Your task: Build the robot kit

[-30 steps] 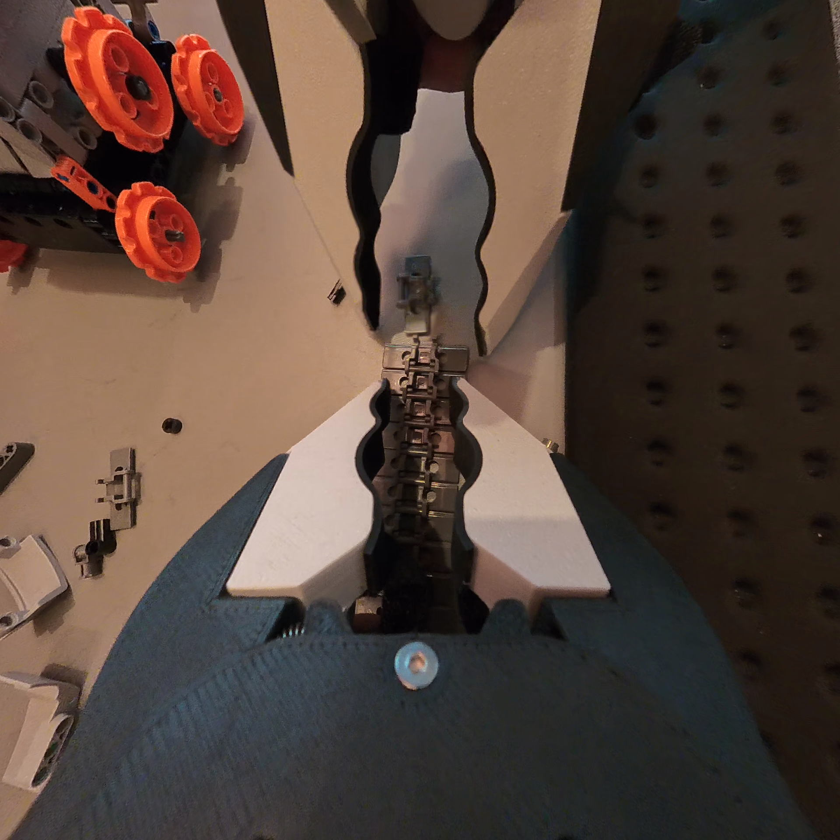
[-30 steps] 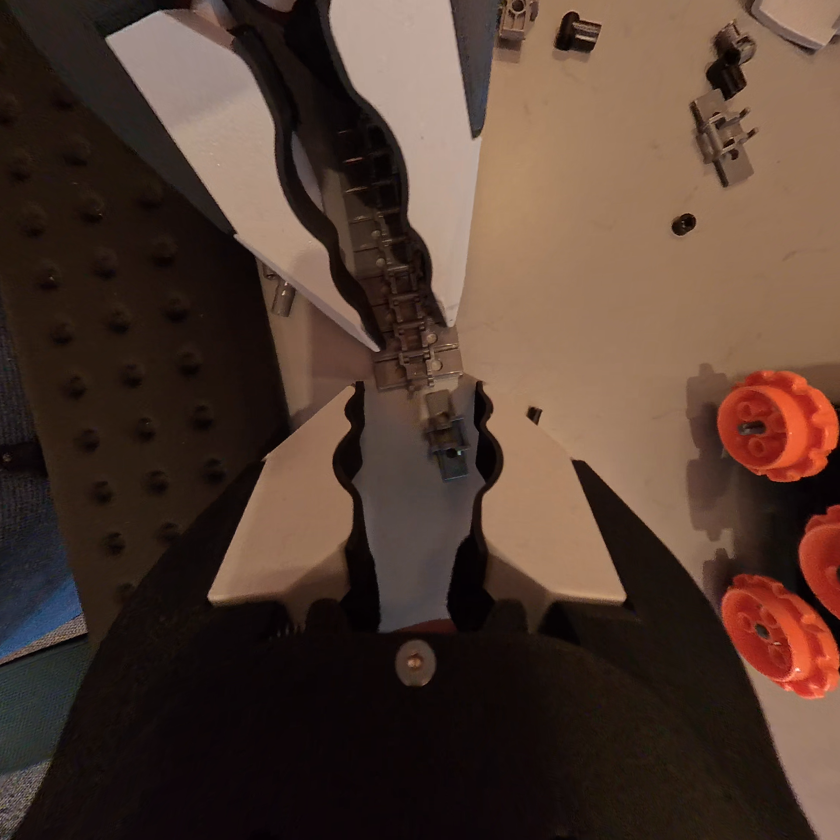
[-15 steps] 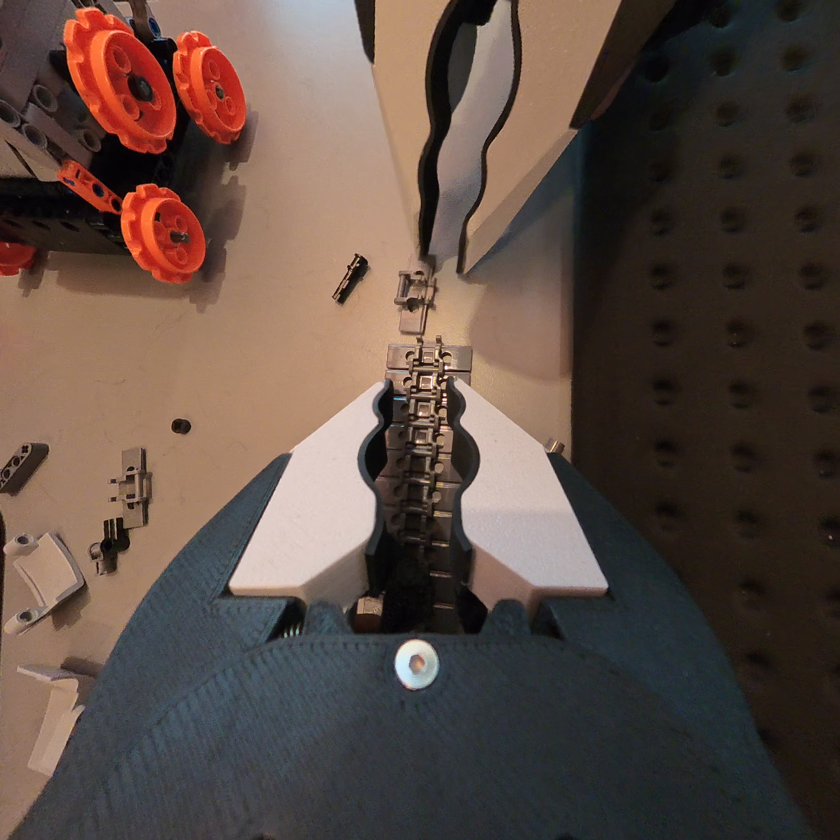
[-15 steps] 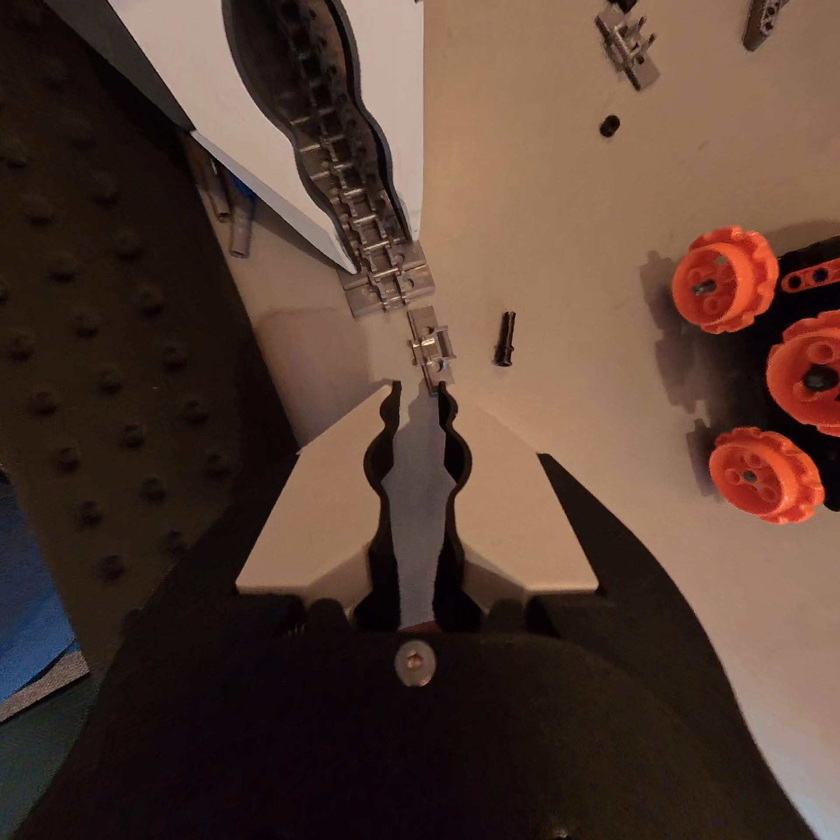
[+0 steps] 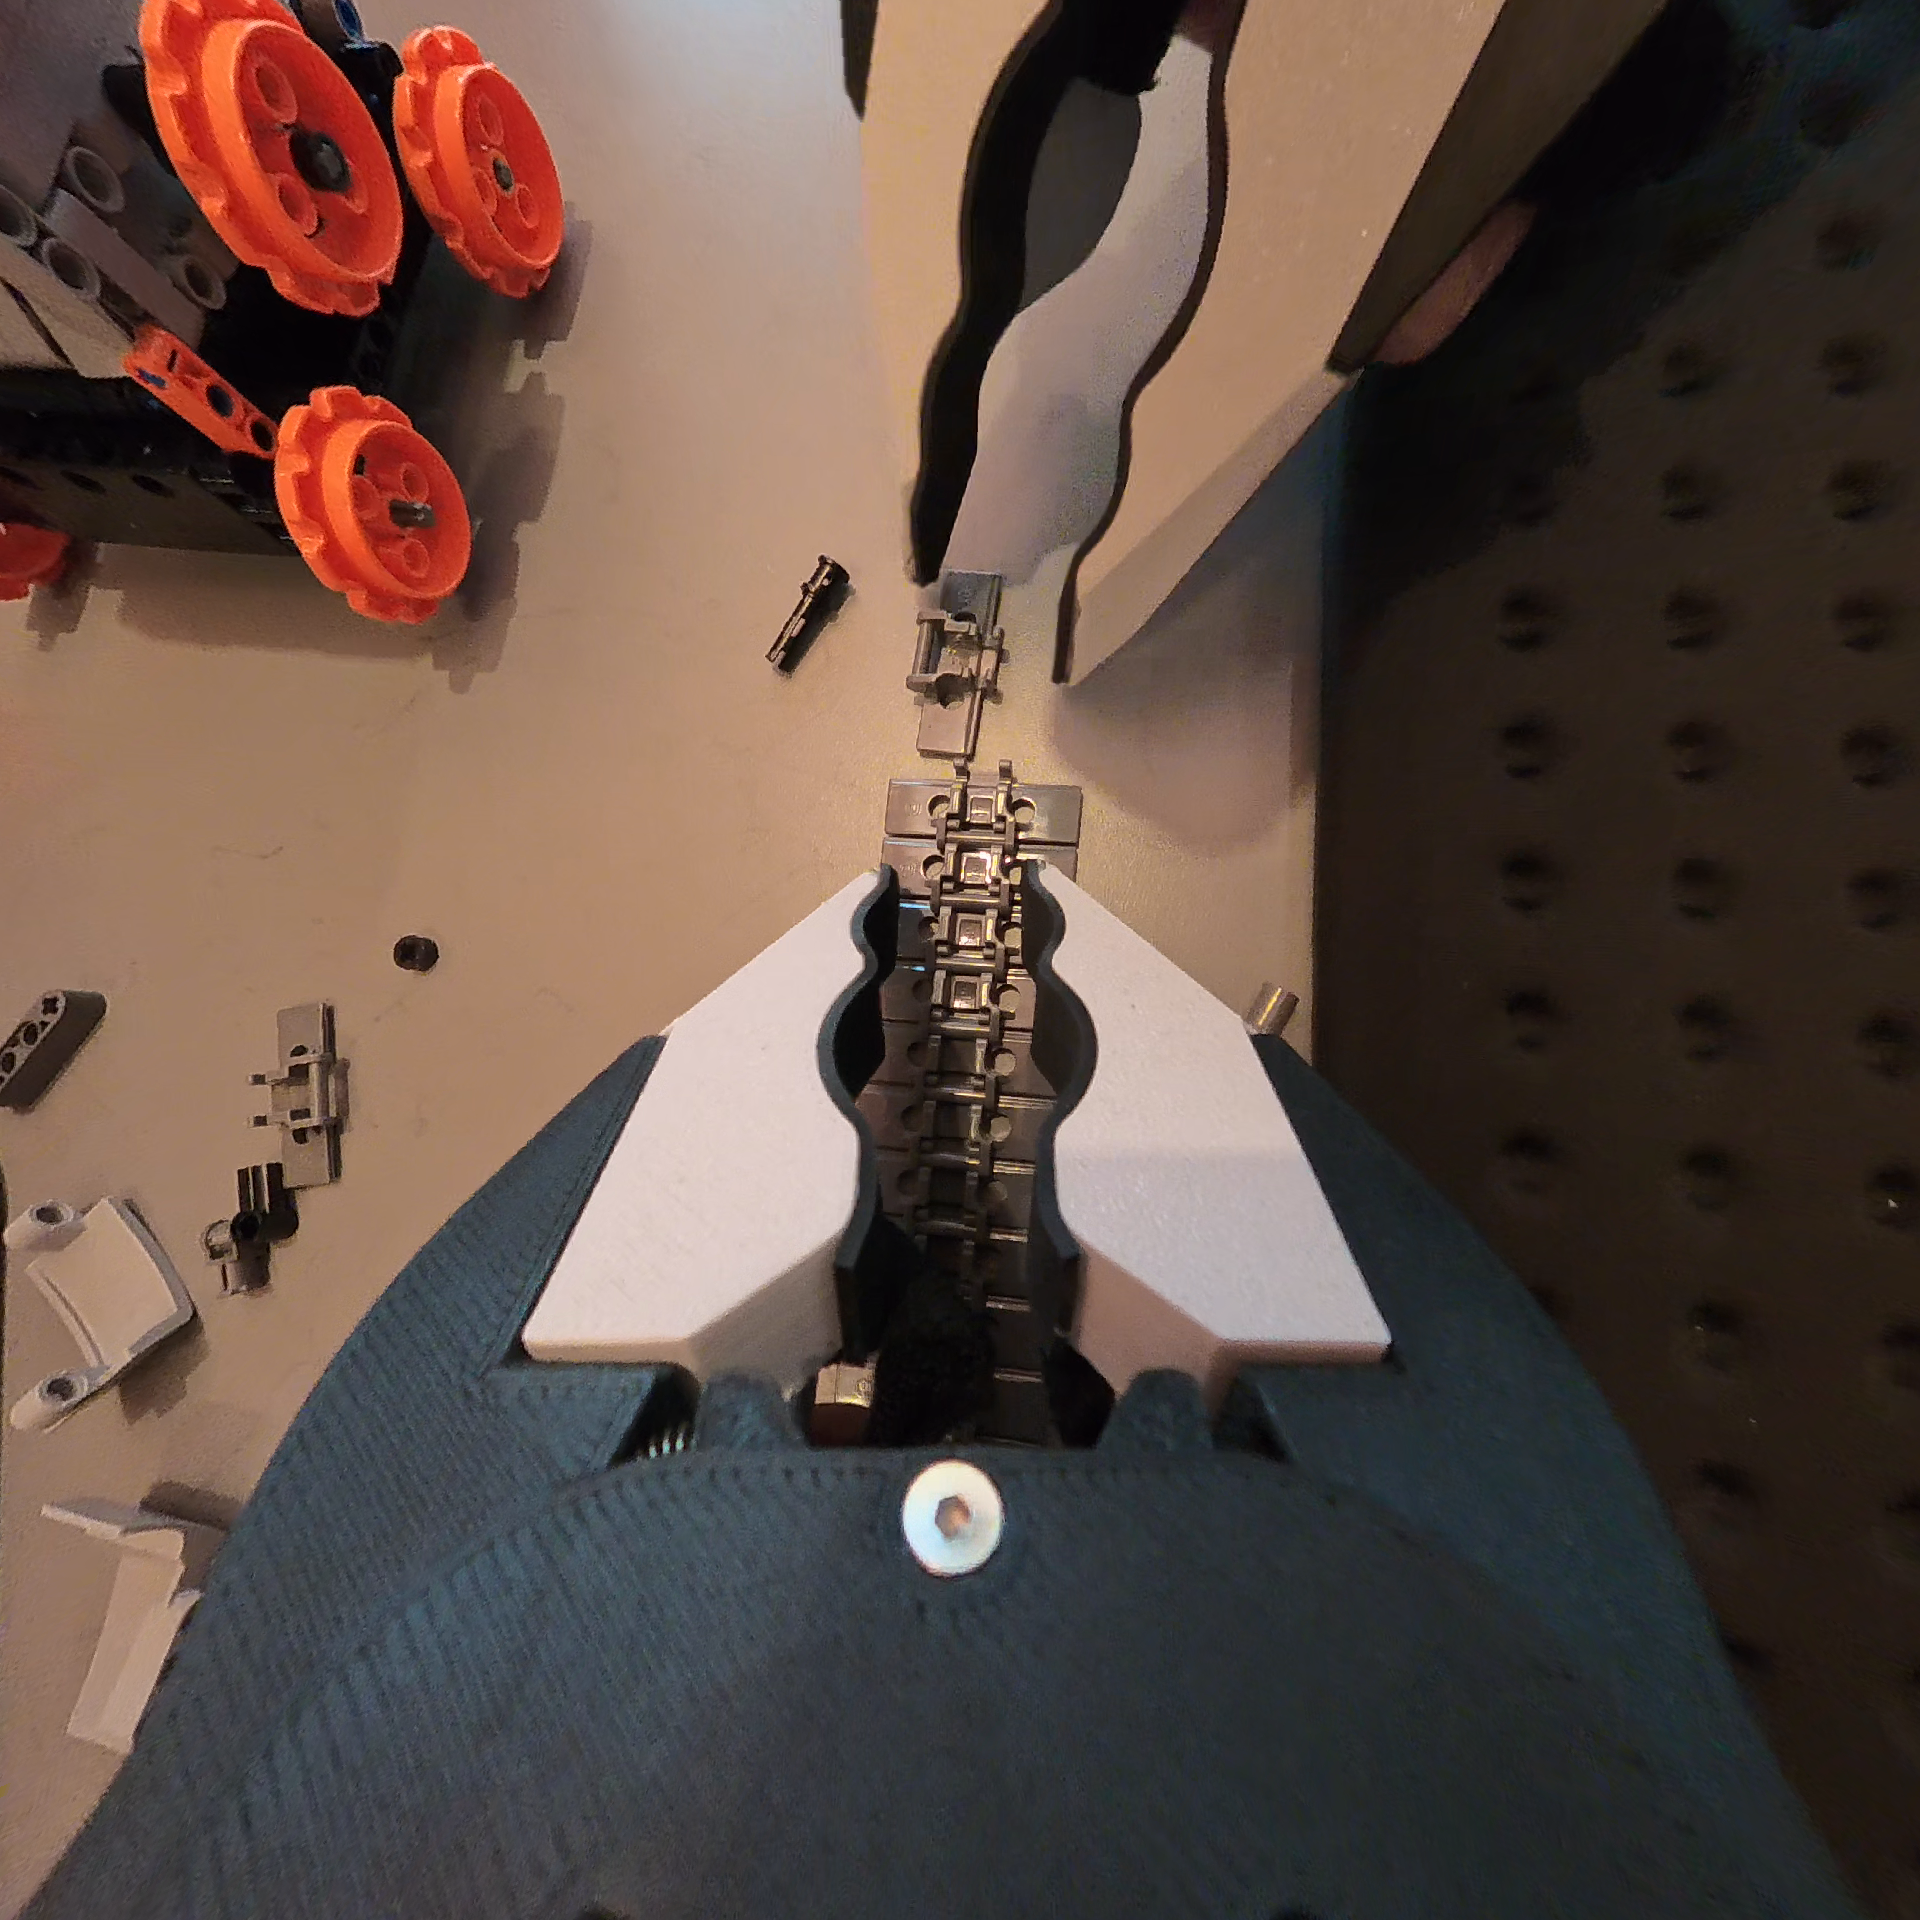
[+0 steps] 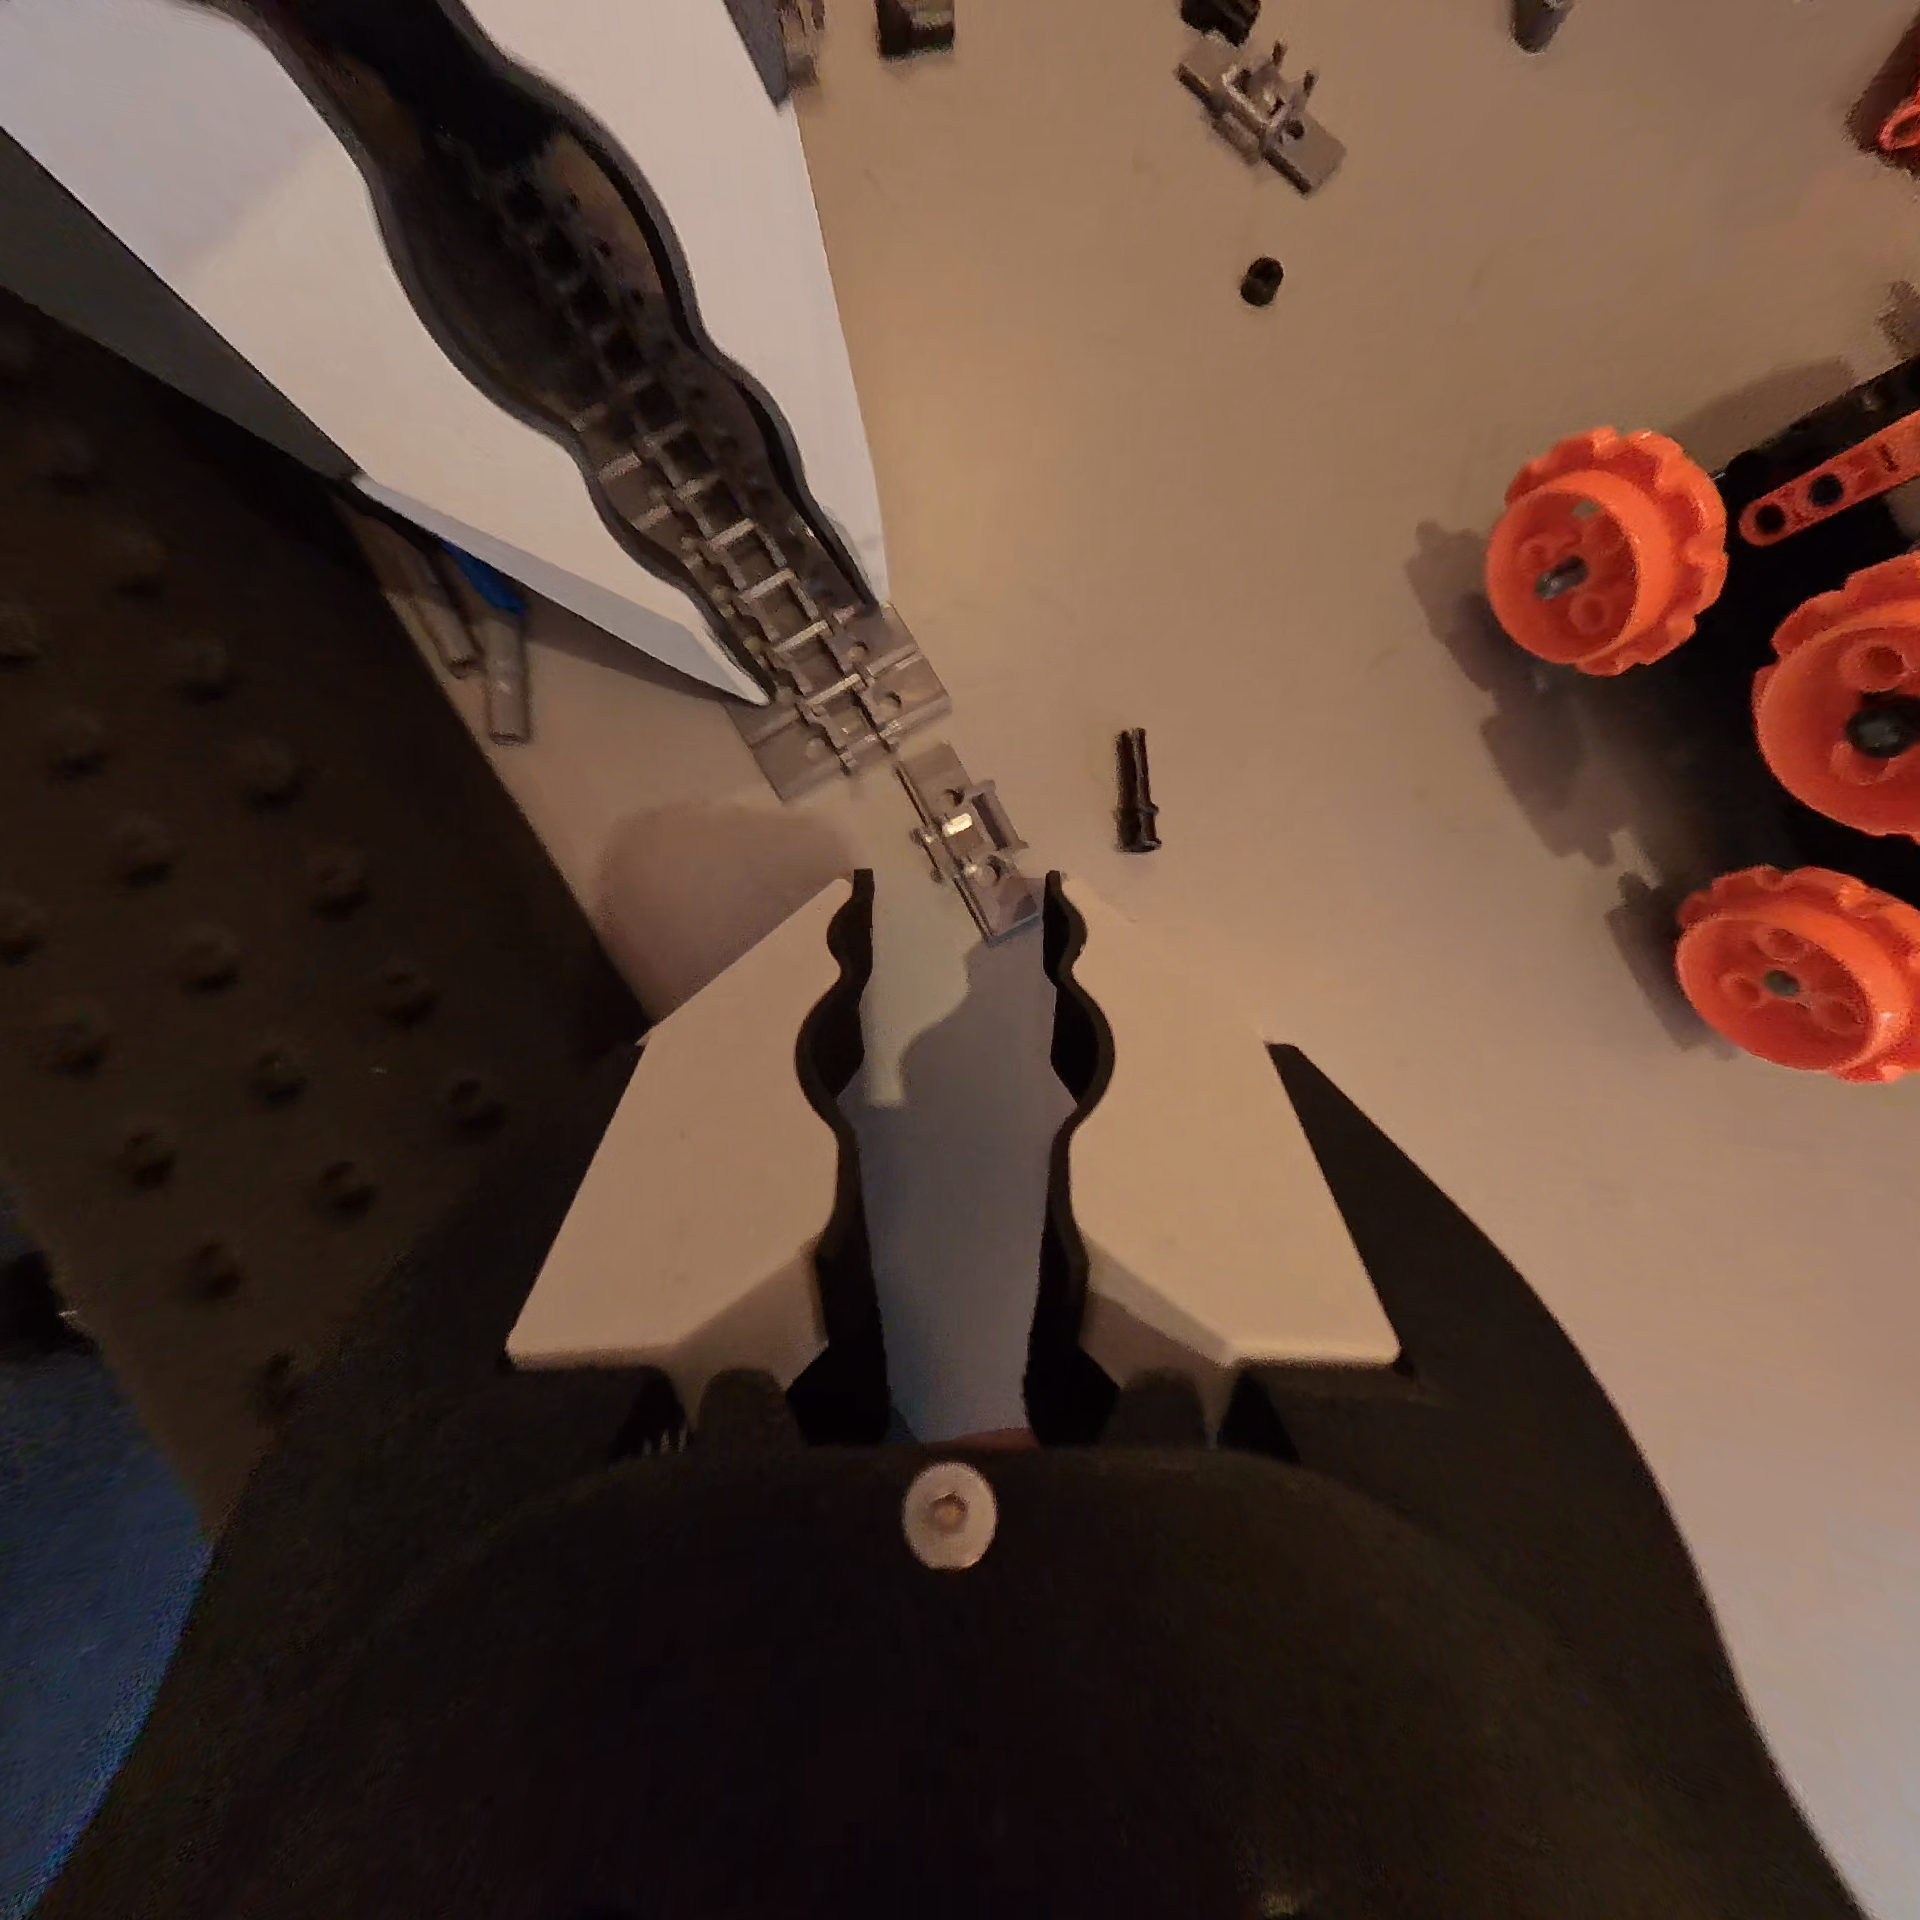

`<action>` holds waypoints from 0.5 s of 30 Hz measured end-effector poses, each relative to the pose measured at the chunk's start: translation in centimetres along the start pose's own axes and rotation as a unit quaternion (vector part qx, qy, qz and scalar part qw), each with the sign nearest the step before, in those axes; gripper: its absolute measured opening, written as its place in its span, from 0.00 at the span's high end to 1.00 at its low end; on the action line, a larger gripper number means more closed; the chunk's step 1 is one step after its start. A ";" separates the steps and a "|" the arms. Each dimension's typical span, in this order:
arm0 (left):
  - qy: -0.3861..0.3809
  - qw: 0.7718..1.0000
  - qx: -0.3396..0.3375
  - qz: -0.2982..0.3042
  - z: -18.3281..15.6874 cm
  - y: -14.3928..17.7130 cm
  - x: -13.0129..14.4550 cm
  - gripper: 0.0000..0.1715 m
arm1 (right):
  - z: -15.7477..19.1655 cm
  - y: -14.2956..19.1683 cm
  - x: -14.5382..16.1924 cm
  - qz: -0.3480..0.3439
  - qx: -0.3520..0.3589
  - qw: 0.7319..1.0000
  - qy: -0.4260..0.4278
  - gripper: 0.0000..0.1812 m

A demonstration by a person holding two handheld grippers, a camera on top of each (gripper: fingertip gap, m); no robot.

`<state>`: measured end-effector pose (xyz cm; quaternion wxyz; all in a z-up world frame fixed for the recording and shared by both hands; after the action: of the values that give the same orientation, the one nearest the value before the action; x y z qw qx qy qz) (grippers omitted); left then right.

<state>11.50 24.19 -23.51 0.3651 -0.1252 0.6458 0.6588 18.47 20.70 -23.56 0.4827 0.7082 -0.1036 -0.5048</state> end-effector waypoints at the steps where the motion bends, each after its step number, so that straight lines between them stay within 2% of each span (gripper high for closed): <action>1: -0.001 1.000 0.000 0.001 0.0 0.0 0.0 0.87 | -0.1 -0.1 0.1 0.002 0.009 1.000 0.006 0.85; 3: -0.002 1.000 0.001 0.002 -0.1 0.1 0.1 0.87 | 0.2 -0.4 -0.2 0.001 -0.005 1.000 0.021 0.88; 7: -0.001 1.000 0.003 0.003 -0.2 0.3 0.3 0.87 | -0.8 -0.7 -0.8 -0.002 -0.018 0.998 0.066 0.85; 10: 0.003 1.000 0.003 0.005 -0.1 0.4 0.4 0.86 | -1.1 0.3 -1.7 -0.013 -0.014 0.999 0.033 0.91; 12: 0.002 1.000 0.004 0.006 0.0 0.4 0.4 0.86 | -0.5 0.3 -1.7 -0.011 -0.020 1.000 0.007 0.89; 15: -0.001 1.000 0.006 0.009 0.0 0.4 0.4 0.86 | -0.7 -0.2 -1.2 -0.002 0.015 1.000 -0.006 0.85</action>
<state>10.96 24.31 -23.49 0.3609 -0.1168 0.6503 0.6582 18.37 21.97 -22.97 0.4708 0.7122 -0.1129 -0.5083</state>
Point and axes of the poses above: each gripper's, where its closed fingertips meet, y back along the fingers, x out of its underside, z = x × y across the jaws, the point moved 3 cm from there along y, back along the fingers, and after that the axes turned 1 degree about y, right-handed, at the moved point
